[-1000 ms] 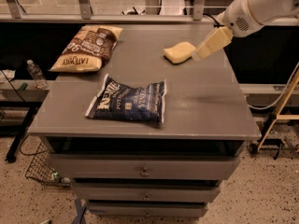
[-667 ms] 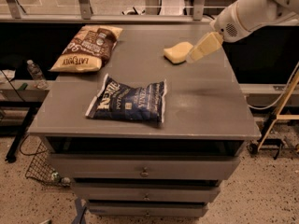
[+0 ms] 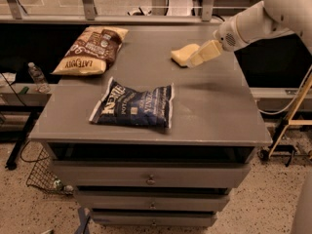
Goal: Move sponge near blue chip bag
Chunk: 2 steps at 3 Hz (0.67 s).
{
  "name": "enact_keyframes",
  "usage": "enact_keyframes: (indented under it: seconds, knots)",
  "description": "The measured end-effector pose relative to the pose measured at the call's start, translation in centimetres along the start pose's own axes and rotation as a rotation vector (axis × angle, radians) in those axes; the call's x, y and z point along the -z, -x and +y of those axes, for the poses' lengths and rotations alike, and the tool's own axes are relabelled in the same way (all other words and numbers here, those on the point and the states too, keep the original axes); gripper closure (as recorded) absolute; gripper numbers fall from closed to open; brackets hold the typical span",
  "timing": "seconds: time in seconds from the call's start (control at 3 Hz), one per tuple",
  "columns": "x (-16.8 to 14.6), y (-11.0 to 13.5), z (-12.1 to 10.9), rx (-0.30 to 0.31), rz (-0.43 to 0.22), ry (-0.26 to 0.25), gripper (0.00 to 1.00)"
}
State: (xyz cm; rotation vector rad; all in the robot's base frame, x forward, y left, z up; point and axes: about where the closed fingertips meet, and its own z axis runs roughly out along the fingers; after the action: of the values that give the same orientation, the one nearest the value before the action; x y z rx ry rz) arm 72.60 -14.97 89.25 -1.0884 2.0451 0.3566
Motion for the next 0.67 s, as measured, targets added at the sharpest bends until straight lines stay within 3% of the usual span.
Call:
enact_keyframes:
  seconds: [0.67]
  knots:
    - [-3.9,-0.5,-1.1,-0.049,-0.015,0.043,0.0]
